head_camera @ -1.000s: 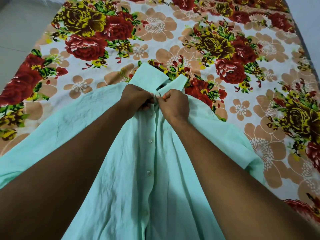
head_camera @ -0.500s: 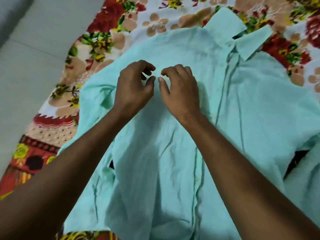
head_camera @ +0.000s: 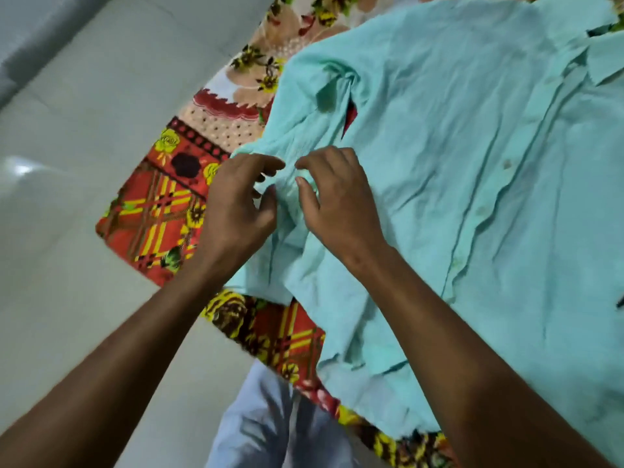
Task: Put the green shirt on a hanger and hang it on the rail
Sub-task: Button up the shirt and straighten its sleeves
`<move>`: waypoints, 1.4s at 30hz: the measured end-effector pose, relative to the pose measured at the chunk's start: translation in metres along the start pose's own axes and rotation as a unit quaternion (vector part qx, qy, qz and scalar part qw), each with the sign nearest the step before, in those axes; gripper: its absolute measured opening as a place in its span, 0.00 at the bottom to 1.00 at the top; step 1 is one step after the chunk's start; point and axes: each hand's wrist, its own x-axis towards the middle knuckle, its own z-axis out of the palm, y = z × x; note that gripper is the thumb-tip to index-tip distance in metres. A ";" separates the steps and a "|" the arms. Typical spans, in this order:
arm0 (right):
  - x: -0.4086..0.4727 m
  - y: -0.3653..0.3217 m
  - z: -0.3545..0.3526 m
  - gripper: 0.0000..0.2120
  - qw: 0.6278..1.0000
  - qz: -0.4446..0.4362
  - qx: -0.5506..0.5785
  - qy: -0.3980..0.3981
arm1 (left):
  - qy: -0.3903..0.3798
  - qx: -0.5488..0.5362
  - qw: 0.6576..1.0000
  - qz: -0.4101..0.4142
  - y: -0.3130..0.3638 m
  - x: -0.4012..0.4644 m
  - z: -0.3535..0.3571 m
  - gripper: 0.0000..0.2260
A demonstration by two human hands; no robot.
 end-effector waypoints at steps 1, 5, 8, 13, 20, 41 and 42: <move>-0.013 -0.013 0.001 0.09 1.000 -0.017 0.003 -0.013 | 0.001 0.013 1.000 -0.002 -0.002 -0.018 -0.008 0.14; -0.055 -0.043 0.009 0.07 0.996 -0.054 0.031 -0.067 | -0.002 0.030 0.999 -0.042 -0.010 -0.060 -0.025 0.11; -0.084 -0.056 0.022 0.06 0.992 -0.034 0.033 -0.115 | -0.067 0.041 0.996 -0.048 -0.024 -0.086 -0.027 0.07; -0.117 -0.060 0.034 0.08 0.992 0.058 0.036 -0.104 | -0.122 0.068 0.989 -0.040 -0.027 -0.113 -0.020 0.11; -0.115 -0.067 0.030 0.11 0.984 0.138 0.075 -0.078 | -0.110 0.166 0.979 -0.034 -0.011 -0.111 -0.015 0.13; -0.110 -0.083 0.047 0.09 0.982 0.184 0.038 -0.038 | -0.082 -0.004 0.987 -0.135 -0.021 -0.095 -0.026 0.08; -0.110 -0.084 0.047 0.10 0.981 0.188 0.028 -0.028 | -0.085 -0.018 0.984 -0.156 -0.020 -0.093 -0.027 0.07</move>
